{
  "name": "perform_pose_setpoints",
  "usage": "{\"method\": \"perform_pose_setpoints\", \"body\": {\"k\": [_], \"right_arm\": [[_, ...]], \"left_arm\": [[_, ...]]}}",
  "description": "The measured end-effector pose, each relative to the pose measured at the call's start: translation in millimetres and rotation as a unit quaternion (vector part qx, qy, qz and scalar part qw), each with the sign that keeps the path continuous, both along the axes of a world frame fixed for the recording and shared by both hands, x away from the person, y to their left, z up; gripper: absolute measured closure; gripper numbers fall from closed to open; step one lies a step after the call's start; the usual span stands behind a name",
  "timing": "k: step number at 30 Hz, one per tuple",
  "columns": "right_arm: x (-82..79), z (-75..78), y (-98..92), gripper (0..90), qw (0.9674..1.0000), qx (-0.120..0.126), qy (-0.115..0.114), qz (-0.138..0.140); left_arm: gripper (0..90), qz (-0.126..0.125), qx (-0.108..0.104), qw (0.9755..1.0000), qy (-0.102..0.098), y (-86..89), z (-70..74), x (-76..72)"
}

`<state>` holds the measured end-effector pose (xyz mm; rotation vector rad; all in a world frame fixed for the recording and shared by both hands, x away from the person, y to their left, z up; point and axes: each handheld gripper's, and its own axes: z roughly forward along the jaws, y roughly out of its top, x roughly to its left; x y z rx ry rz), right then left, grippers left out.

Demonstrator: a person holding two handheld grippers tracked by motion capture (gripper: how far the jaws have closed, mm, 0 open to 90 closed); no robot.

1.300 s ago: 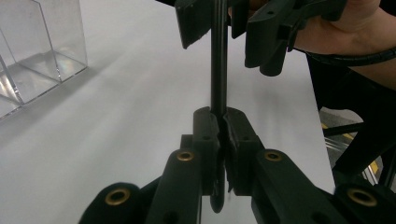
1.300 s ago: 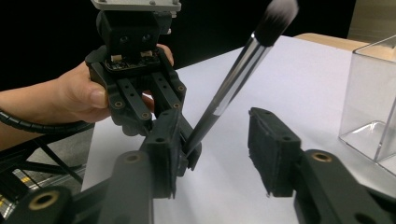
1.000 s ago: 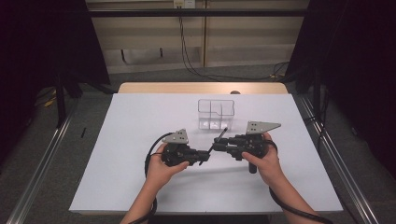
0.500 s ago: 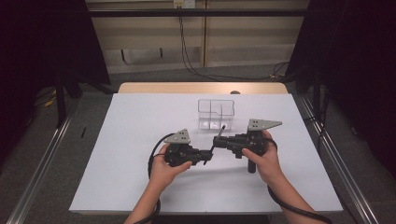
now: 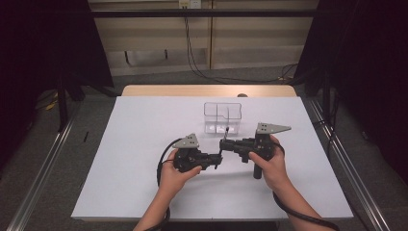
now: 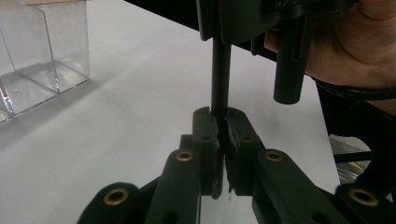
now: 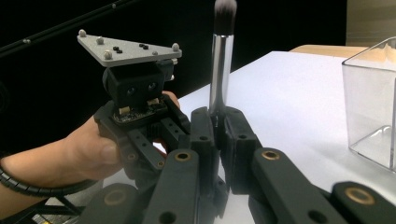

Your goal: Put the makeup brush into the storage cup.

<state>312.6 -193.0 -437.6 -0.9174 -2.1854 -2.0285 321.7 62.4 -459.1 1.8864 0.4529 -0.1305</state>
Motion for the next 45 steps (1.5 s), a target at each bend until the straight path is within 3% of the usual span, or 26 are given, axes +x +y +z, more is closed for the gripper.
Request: {"method": "perform_pose_setpoints", "body": {"k": [6, 11, 19, 24, 27, 33, 37, 45], "right_arm": [[0.0, 1.9, 3.8, 84.5, 0.9999, -0.002, -0.011, -0.004], [-0.6, 1.8, 4.8, 84.5, 0.9999, 0.004, -0.016, -0.004], [-1.2, 3.3, 3.1, 84.6, 0.9995, 0.008, -0.029, -0.003], [-2.0, 5.6, 2.0, 84.6, 0.9993, 0.006, -0.037, -0.002], [-2.4, 6.0, 1.1, 84.6, 0.9992, 0.006, -0.039, -0.002], [-2.7, 6.6, -0.9, 84.6, 0.999, 0.006, -0.043, -0.003], [-2.8, 7.7, -1.5, 84.6, 0.9988, 0.007, -0.049, -0.002], [-3.0, 8.6, -1.5, 84.6, 0.9986, 0.006, -0.053, 0.001]], "left_arm": [[83.3, 0.003, -0.006, 1.0, 0.002, -1.8, 0.1, -0.1], [81.3, 0.002, -0.027, 0.9996, 0.009, -1.3, -2.8, -1.1], [74.3, 0.009, -0.037, 0.9993, 0.0, 5.3, -1.5, -2.3], [58.8, 0.03, -0.057, 0.9979, -0.012, 14.3, 1.3, -2.8], [47.6, 0.047, -0.057, 0.997, -0.026, 20.3, 2.6, -2.6], [34.3, 0.061, -0.045, 0.9957, -0.053, 31.5, 4.9, -1.4], [21.9, 0.052, -0.025, 0.997, -0.051, 32.9, 6.4, 0.3], [10.4, 0.053, -0.028, 0.9968, -0.053, 36.7, 6.2, 0.7]]}}
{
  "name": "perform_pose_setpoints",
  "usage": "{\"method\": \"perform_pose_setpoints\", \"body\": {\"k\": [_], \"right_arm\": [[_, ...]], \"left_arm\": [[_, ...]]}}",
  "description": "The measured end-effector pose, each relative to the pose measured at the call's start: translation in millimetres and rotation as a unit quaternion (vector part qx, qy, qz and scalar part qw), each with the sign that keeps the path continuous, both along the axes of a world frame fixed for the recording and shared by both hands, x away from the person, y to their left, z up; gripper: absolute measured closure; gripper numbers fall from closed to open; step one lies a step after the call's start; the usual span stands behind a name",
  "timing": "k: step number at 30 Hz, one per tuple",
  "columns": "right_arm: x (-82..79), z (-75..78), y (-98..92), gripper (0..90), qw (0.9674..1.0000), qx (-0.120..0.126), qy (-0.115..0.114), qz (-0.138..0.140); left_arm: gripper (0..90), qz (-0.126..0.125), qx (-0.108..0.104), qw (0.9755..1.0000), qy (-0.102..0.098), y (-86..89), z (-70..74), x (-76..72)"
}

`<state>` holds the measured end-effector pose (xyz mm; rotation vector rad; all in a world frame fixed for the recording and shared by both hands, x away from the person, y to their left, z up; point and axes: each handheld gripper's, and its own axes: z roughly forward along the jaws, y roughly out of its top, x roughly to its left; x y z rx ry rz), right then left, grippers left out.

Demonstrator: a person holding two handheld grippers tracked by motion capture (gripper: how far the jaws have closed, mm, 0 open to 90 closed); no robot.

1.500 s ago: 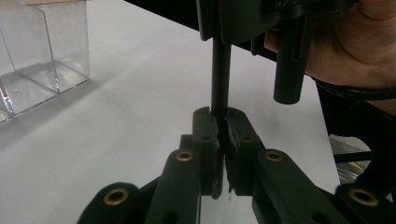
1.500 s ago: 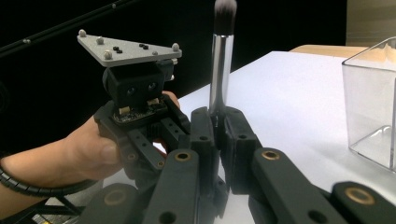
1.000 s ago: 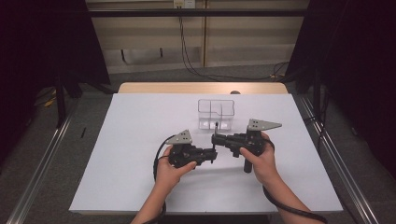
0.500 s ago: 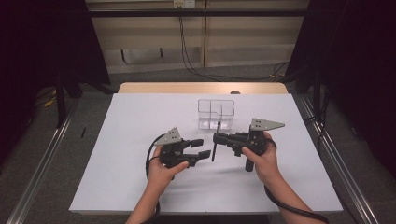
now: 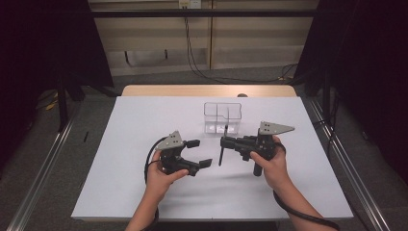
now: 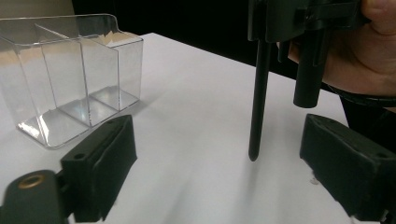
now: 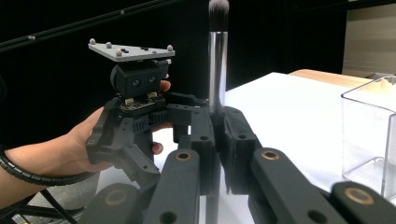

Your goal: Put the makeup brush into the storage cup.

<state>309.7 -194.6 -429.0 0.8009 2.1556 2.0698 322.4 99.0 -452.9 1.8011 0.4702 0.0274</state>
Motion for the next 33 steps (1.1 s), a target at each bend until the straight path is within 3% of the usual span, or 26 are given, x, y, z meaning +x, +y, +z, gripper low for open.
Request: {"method": "perform_pose_setpoints", "body": {"k": [9, 12, 33], "right_arm": [[-0.3, 1.3, -2.0, 84.6, 1.0, 0.001, -0.004, -0.001], [-0.6, 1.8, -2.9, 84.6, 1.0, 0.002, -0.004, -0.001], [-1.2, 2.6, -5.0, 84.6, 0.9999, 0.007, -0.011, -0.004]], "left_arm": [[2.6, 0.01, 0.003, 0.9999, -0.001, 5.7, 3.1, 0.0], [1.1, 0.003, 0.002, 0.9999, -0.011, 11.2, 4.2, -0.2], [0.7, 0.035, -0.005, 0.9985, -0.041, 55.3, 8.9, -4.7]]}}
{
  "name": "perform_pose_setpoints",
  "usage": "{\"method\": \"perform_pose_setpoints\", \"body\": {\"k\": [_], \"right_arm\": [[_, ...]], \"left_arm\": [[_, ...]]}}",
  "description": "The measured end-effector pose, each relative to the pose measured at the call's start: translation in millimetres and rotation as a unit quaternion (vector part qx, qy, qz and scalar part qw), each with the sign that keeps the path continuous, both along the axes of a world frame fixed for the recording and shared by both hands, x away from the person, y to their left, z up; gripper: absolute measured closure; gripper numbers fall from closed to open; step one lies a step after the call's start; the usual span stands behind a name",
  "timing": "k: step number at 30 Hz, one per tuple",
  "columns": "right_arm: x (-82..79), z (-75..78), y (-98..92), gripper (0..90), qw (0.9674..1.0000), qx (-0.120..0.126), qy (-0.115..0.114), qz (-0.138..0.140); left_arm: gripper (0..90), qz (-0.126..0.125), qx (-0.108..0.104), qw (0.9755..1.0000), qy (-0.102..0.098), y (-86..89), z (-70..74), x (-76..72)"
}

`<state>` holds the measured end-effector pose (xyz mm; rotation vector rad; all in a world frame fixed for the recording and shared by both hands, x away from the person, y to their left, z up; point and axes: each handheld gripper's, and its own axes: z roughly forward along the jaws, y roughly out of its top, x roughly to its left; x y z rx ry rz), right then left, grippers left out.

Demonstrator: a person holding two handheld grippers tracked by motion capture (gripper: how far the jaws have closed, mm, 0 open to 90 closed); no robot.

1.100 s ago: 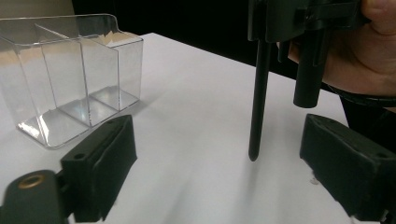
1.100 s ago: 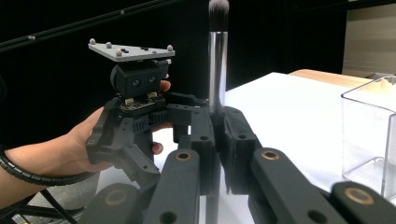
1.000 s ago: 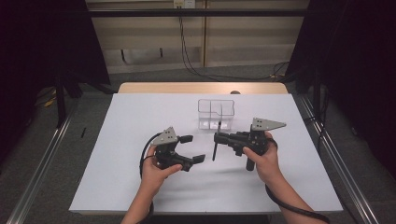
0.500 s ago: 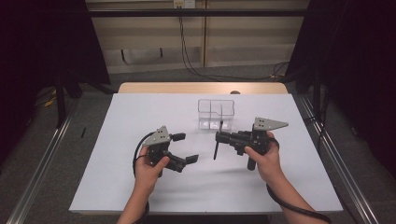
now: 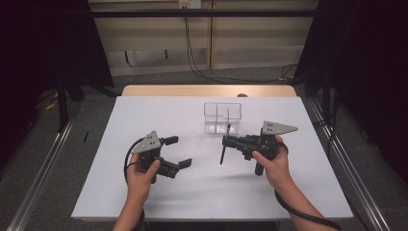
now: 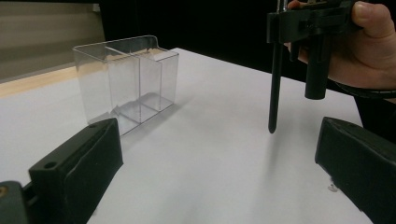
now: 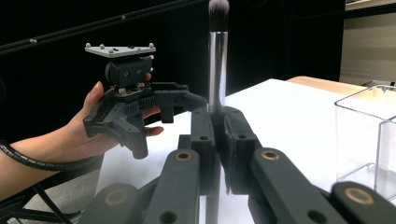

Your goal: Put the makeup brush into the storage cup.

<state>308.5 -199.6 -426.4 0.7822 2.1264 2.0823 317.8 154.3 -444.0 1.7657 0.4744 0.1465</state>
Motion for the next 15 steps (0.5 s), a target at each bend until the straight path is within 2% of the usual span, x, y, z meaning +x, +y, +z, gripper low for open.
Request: {"method": "perform_pose_setpoints", "body": {"k": [8, 15], "right_arm": [[-0.2, -0.3, 0.8, 84.6, 1.0, -0.002, -0.001, -0.001], [-0.5, 0.0, -1.3, 84.6, 1.0, 0.0, -0.003, -0.003]], "left_arm": [[0.7, 0.011, 0.002, 0.9999, -0.011, 12.6, 2.2, -3.2], [0.7, 0.019, 0.001, 0.9998, -0.008, 23.7, 1.2, -5.5]]}}
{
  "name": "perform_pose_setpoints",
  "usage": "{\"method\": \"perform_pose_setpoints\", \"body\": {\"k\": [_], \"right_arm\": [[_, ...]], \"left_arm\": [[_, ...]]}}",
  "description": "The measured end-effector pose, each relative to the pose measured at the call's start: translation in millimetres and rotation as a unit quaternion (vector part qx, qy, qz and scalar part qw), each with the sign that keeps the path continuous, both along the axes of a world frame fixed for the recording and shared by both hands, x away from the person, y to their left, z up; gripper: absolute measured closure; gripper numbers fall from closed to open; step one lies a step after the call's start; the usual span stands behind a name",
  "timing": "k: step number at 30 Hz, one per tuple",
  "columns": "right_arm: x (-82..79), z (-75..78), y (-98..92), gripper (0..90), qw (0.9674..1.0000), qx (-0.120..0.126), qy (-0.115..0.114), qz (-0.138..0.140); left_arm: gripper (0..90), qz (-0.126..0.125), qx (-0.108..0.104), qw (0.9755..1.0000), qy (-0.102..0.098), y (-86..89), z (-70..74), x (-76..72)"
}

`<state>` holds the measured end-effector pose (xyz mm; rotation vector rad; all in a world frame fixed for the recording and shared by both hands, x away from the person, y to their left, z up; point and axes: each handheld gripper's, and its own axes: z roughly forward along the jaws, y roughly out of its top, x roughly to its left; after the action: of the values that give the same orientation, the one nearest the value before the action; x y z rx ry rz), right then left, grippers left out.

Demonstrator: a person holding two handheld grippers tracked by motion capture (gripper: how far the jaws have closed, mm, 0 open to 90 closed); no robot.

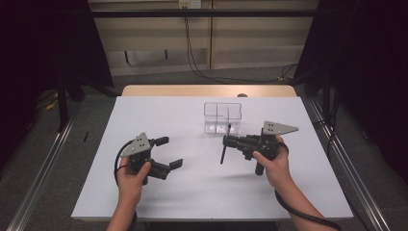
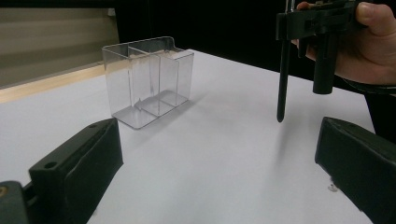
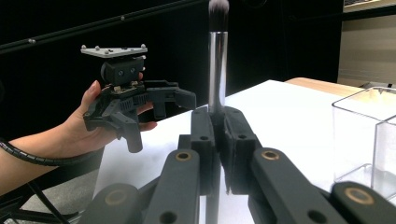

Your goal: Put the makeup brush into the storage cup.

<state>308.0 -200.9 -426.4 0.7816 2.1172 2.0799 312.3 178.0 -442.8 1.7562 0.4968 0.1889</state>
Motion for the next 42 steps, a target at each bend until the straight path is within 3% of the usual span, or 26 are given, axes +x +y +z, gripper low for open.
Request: {"method": "perform_pose_setpoints", "body": {"k": [42], "right_arm": [[2.9, 0.6, -4.2, 84.6, 0.9999, -0.003, -0.006, -0.008]], "left_arm": [[1.2, 0.046, 0.008, 0.9989, -0.006, 50.6, -1.7, -16.4]]}}
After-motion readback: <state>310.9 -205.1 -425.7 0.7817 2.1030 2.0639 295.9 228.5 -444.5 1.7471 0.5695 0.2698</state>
